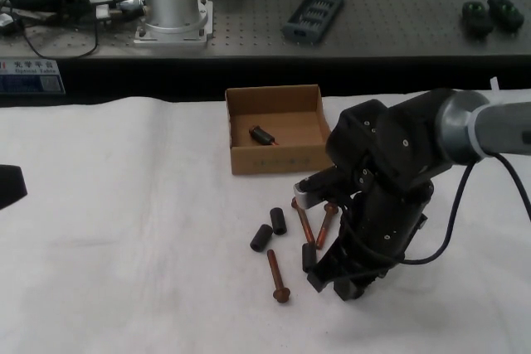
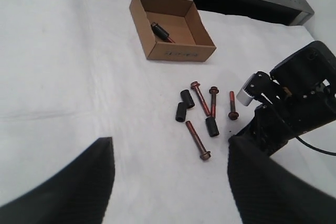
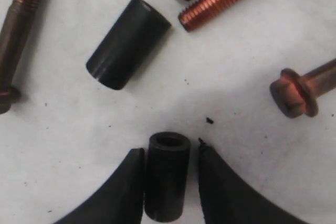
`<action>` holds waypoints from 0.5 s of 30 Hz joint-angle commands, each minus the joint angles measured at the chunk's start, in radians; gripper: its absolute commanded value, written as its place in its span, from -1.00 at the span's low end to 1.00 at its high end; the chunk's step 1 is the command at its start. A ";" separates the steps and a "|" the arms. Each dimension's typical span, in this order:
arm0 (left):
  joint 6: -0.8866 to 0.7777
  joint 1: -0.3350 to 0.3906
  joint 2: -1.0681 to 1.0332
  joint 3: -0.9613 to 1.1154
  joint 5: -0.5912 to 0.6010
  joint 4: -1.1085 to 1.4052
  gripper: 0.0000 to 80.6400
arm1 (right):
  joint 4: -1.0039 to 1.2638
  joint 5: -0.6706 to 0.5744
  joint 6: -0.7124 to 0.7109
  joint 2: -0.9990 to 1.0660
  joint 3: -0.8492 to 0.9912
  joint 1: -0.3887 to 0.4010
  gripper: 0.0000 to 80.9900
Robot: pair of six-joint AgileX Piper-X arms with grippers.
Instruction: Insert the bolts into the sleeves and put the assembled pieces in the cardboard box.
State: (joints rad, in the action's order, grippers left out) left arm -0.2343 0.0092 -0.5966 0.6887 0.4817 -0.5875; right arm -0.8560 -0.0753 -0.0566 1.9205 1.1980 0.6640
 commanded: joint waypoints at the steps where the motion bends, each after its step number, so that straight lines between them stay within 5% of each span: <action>1: 0.012 -0.003 -0.014 0.006 -0.008 0.005 0.13 | -0.011 -0.009 -0.004 0.033 -0.005 0.002 -0.39; 6: 0.012 -0.003 -0.014 0.006 -0.008 0.005 0.13 | -0.056 -0.009 -0.011 0.030 0.002 0.002 -0.98; 10: 0.012 -0.003 -0.013 0.006 -0.008 0.008 0.13 | -0.108 -0.129 -0.034 0.019 0.034 -0.001 -0.93; 15: 0.012 0.001 -0.022 0.006 0.002 0.037 0.13 | -0.136 -0.136 -0.033 -0.050 0.054 -0.001 -0.93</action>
State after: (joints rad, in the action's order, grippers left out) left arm -0.2343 0.0092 -0.6155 0.6887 0.4787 -0.5702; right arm -0.9858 -0.1920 -0.0831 1.8870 1.2352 0.6640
